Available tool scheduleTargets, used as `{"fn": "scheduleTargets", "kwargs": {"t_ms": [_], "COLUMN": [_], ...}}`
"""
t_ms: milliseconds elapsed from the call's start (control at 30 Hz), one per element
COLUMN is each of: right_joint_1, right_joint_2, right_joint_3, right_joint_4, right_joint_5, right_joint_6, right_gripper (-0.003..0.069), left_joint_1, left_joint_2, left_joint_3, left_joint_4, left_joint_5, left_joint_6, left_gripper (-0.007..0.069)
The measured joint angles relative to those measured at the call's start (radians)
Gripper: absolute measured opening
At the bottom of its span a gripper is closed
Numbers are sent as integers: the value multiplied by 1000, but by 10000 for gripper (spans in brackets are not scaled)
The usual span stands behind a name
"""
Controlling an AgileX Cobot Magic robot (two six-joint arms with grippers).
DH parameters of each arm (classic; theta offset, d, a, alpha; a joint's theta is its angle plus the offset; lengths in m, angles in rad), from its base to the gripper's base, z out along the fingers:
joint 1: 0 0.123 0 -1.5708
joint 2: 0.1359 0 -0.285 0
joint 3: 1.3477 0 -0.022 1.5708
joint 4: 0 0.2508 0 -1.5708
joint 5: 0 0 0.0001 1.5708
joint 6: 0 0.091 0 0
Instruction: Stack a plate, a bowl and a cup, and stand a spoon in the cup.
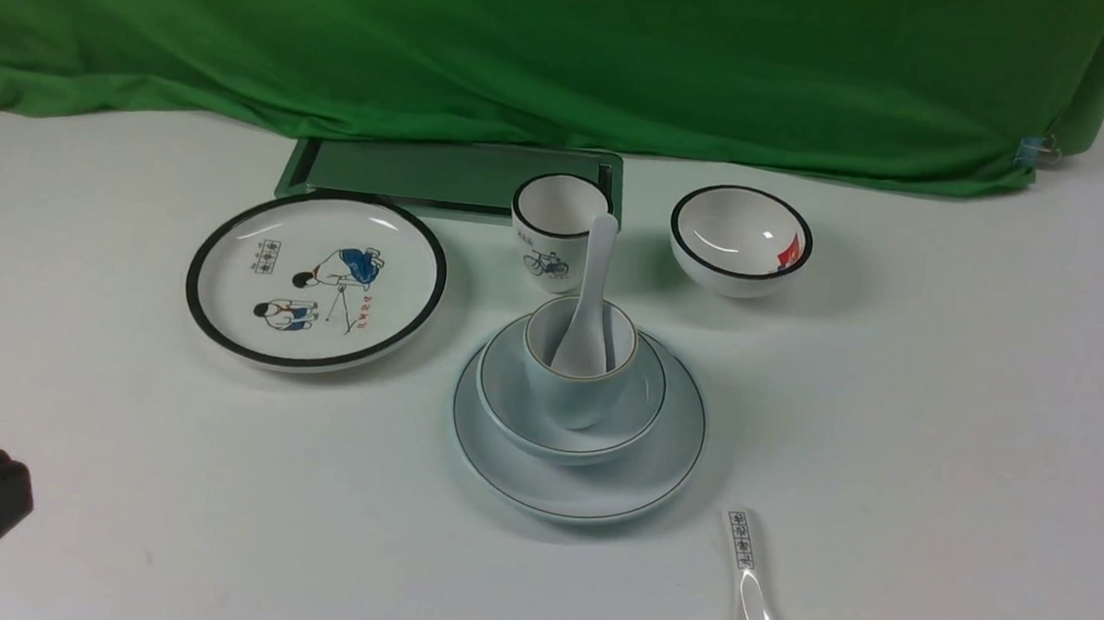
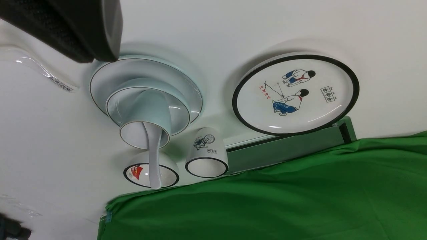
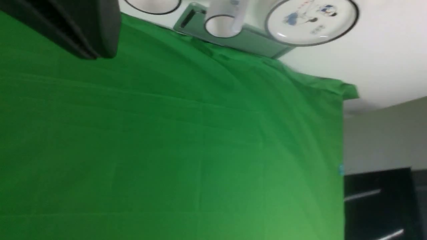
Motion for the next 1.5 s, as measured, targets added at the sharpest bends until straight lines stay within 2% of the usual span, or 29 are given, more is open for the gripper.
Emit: {"fn": "scheduleTargets", "kwargs": {"t_ms": [33, 233, 400, 767, 1500], "right_joint_1": [-5, -291, -430, -458, -458], "right_joint_2": [-5, -179, -310, -392, -392], "right_joint_3": [0, 313, 466, 497, 497], "right_joint_4": [0, -64, -137, -150, -150], "right_joint_5": [-6, -56, -21, 231, 243], "right_joint_6": [0, 43, 106, 187, 206], "right_gripper": [11, 11, 11, 11, 47], "left_joint_1": [0, 0, 0, 0, 0], "left_joint_2": [0, 0, 0, 0, 0], "left_joint_3": [0, 0, 0, 0, 0], "left_joint_4": [0, 0, 0, 0, 0], "left_joint_5": [0, 0, 0, 4, 4], "left_joint_6": [0, 0, 0, 1, 1], "left_gripper": [-31, -31, -31, -31, -31]}}
